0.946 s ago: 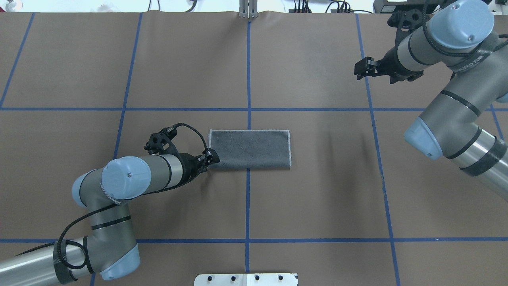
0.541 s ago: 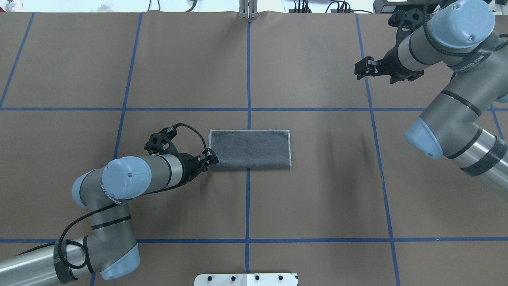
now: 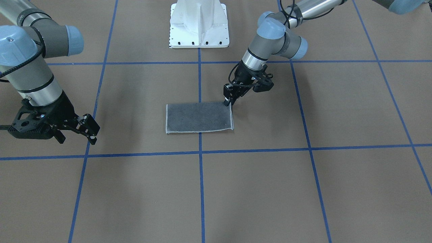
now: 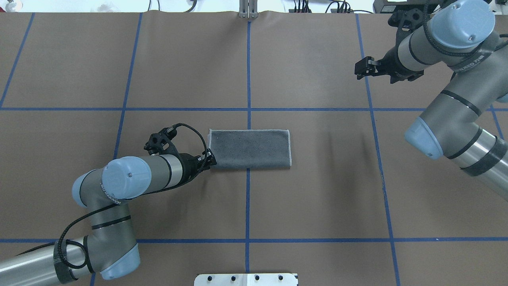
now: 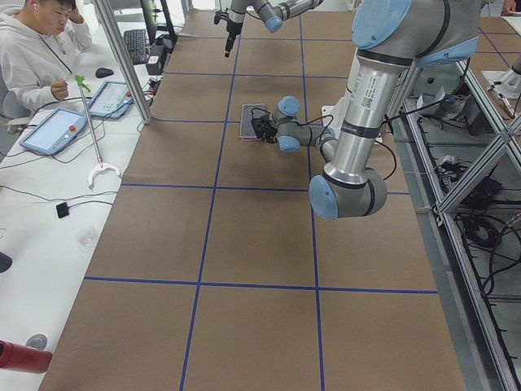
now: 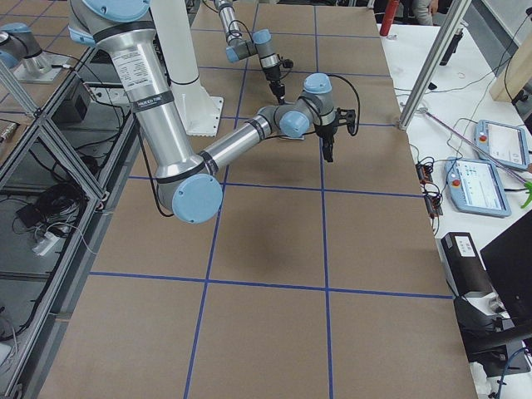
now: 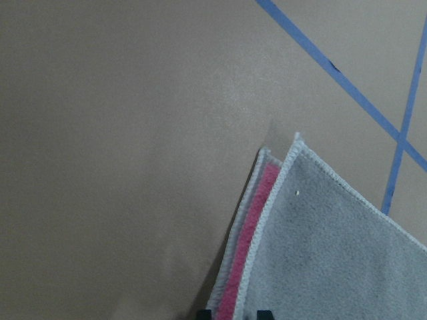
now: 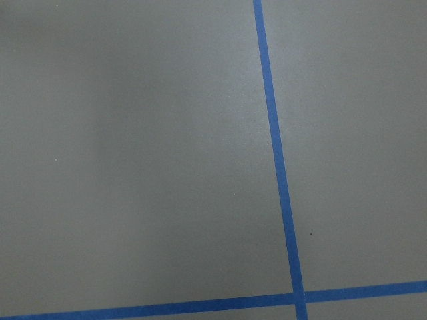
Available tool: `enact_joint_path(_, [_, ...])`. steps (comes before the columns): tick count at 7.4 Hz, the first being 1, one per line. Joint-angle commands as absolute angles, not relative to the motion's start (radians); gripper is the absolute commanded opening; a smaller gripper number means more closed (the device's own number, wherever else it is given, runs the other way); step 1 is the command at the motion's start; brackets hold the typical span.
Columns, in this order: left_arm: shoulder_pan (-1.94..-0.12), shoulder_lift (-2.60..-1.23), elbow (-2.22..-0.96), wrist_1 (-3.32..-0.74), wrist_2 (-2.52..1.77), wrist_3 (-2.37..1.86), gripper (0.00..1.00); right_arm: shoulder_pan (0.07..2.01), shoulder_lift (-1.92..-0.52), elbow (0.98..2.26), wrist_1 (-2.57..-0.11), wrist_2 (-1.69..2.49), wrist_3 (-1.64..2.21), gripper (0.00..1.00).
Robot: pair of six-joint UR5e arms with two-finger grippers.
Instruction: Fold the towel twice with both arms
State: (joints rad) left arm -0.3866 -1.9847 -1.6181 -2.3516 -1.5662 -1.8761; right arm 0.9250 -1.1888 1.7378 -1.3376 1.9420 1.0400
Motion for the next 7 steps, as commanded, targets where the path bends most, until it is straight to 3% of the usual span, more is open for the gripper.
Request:
enact_joint_path(1, [-0.387,-1.983,-1.621,-2.352,-1.566,-1.876,0.33,0.925,-1.192,1.744,-1.338,1.942,1.04,1.0])
enact_joint_path(3, [-0.388,-1.98,-1.628,-2.352,-1.566,-1.876,0.24,0.925,-1.192,1.744,-1.338,1.942,1.04,1.0])
enact_joint_path(4, [-0.388,-1.98,-1.629,-2.352,-1.566,-1.876,0.08,0.925,-1.193,1.743,-1.338,1.944,1.039,1.0])
enact_joint_path(5, [-0.388,-1.979,-1.629,-2.352,-1.566,-1.876,0.0,0.928,-1.198,1.741,-1.338,1.945,1.037,1.0])
enact_joint_path(7, [-0.391,-1.979,-1.635,-2.352,-1.566,-1.875,0.0,0.998,-1.204,1.729,-1.35,2.018,0.946,1.0])
